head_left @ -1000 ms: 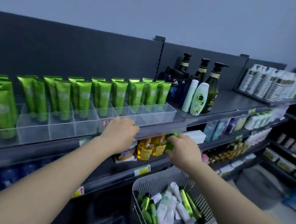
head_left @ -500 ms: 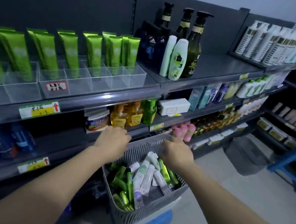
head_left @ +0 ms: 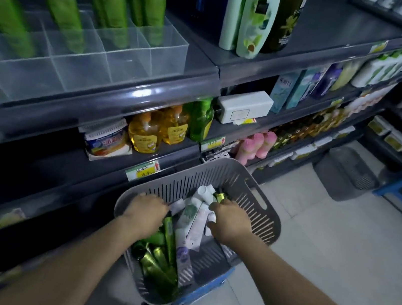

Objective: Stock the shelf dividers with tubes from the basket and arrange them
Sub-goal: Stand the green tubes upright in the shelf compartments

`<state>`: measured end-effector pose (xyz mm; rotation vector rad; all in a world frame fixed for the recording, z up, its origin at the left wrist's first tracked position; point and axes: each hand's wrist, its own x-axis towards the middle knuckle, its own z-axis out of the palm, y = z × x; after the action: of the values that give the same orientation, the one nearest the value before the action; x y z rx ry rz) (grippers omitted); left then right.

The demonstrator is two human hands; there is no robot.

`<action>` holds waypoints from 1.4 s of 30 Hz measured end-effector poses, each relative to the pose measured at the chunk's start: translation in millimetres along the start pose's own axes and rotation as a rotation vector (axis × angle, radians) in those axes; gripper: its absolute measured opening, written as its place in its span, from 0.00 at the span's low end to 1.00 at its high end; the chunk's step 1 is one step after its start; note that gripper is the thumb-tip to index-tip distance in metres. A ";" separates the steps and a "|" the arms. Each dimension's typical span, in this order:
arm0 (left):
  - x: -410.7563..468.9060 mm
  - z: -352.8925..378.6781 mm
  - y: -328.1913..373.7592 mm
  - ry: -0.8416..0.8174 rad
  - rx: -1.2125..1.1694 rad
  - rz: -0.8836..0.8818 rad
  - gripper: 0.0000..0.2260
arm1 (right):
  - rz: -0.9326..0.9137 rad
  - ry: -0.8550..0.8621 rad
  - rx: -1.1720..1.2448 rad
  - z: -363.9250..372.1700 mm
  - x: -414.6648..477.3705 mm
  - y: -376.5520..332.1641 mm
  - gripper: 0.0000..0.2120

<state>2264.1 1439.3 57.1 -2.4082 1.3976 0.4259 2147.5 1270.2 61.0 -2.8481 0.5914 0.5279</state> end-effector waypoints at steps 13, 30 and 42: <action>38.2 73.2 1.6 -0.353 -0.124 -0.089 0.10 | -0.062 -0.312 0.109 101.2 68.4 -34.4 0.20; 50.6 95.5 -1.8 -0.420 -0.480 -0.199 0.03 | 0.284 -0.331 0.722 143.4 100.1 -57.1 0.09; 14.8 23.0 -6.2 -0.464 -0.940 -0.367 0.14 | 0.098 -0.412 0.915 41.7 84.9 -5.8 0.04</action>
<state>2274.4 1440.4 31.0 -2.8370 0.5632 1.6961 2210.0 1256.1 -8.8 -1.8002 0.6652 0.6248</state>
